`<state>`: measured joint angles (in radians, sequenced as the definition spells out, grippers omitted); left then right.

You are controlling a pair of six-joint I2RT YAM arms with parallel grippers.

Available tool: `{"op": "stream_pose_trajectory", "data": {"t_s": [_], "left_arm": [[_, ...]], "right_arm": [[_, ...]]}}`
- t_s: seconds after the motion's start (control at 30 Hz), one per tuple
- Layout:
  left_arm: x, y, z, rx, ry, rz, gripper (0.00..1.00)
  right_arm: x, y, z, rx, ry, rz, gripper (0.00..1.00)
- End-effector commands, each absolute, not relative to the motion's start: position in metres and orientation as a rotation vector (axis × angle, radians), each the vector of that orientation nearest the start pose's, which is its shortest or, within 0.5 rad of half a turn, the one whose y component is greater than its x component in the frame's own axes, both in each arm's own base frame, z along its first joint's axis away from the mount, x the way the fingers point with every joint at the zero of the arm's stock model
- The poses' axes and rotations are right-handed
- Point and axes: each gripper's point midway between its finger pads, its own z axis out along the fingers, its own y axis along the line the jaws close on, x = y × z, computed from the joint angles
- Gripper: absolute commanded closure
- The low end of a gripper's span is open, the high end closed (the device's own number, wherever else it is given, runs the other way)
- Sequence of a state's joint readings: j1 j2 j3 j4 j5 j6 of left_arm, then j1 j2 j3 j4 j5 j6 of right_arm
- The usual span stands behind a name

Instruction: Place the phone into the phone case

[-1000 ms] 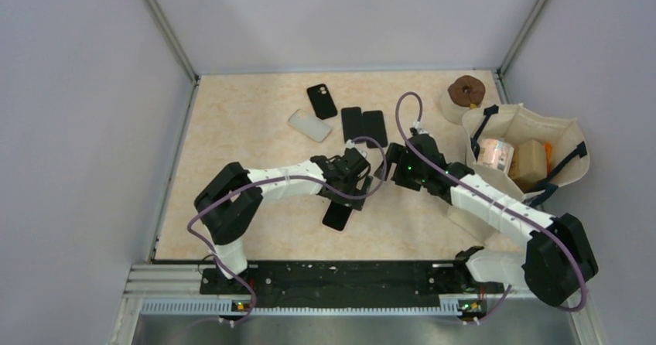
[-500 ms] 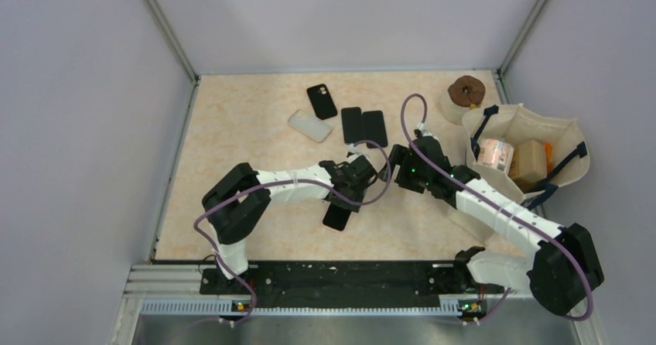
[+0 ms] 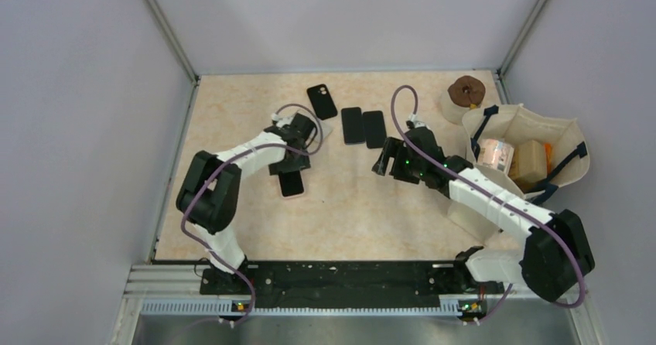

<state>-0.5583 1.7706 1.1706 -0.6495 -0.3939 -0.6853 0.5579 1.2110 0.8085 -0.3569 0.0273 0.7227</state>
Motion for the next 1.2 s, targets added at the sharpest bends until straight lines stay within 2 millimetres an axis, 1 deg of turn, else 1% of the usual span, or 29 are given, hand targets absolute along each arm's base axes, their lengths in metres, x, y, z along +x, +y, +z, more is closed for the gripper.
{"op": "stream_pose_trajectory", "data": {"t_s": [0.0,0.13,0.2,0.27,0.37,0.4,0.43,0.5,0.57,0.6,0.7,0.77,0.87,0.93,0.97,1.03,1.1,1.17], "left_arm": [[0.359,-0.101,0.062,-0.457,2.57,0.234,0.73],[0.381,-0.066,0.056,-0.578,2.571,0.263,0.73],[0.388,-0.052,0.052,-0.635,2.572,0.266,0.73],[0.391,-0.04,0.048,-0.671,2.583,0.284,0.71],[0.389,-0.025,0.037,-0.743,2.618,0.309,0.7],[0.389,-0.022,0.035,-0.759,2.621,0.307,0.66],[0.388,-0.02,0.032,-0.769,2.625,0.298,0.58],[0.389,-0.02,0.035,-0.774,2.614,0.284,0.39],[0.392,-0.022,0.042,-0.779,2.593,0.258,0.23],[0.395,-0.023,0.047,-0.78,2.582,0.244,0.17],[0.401,-0.026,0.069,-0.793,2.538,0.196,0.07],[0.403,-0.028,0.084,-0.812,2.505,0.168,0.05],[0.405,-0.035,0.104,-0.846,2.453,0.108,0.04],[0.411,-0.047,0.115,-0.873,2.412,0.032,0.08],[0.418,-0.057,0.119,-0.883,2.388,-0.027,0.1],[0.431,-0.075,0.123,-0.921,2.359,-0.089,0.14],[0.446,-0.091,0.123,-0.966,2.347,-0.114,0.2],[0.467,-0.107,0.12,-1.013,2.316,-0.117,0.27]], "right_arm": [[0.298,0.211,0.14,0.149,2.358,0.608,0.24],[0.31,0.218,0.133,0.128,2.377,0.589,0.24],[0.315,0.221,0.125,0.119,2.398,0.575,0.24],[0.319,0.224,0.12,0.116,2.412,0.569,0.24],[0.322,0.227,0.118,0.109,2.418,0.568,0.24],[0.323,0.227,0.117,0.11,2.418,0.568,0.24],[0.322,0.229,0.117,0.104,2.422,0.58,0.24],[0.32,0.231,0.117,0.085,2.426,0.601,0.24],[0.319,0.232,0.117,0.064,2.428,0.6,0.23],[0.319,0.231,0.118,0.056,2.427,0.599,0.22],[0.319,0.231,0.12,0.045,2.427,0.591,0.21],[0.319,0.231,0.122,0.043,2.424,0.59,0.21],[0.322,0.232,0.127,0.04,2.417,0.587,0.2],[0.324,0.231,0.129,0.045,2.411,0.579,0.2],[0.325,0.23,0.131,0.046,2.407,0.576,0.2],[0.328,0.229,0.132,0.059,2.406,0.566,0.2],[0.328,0.228,0.134,0.07,2.406,0.566,0.21],[0.327,0.227,0.134,0.08,2.409,0.566,0.22]]}}
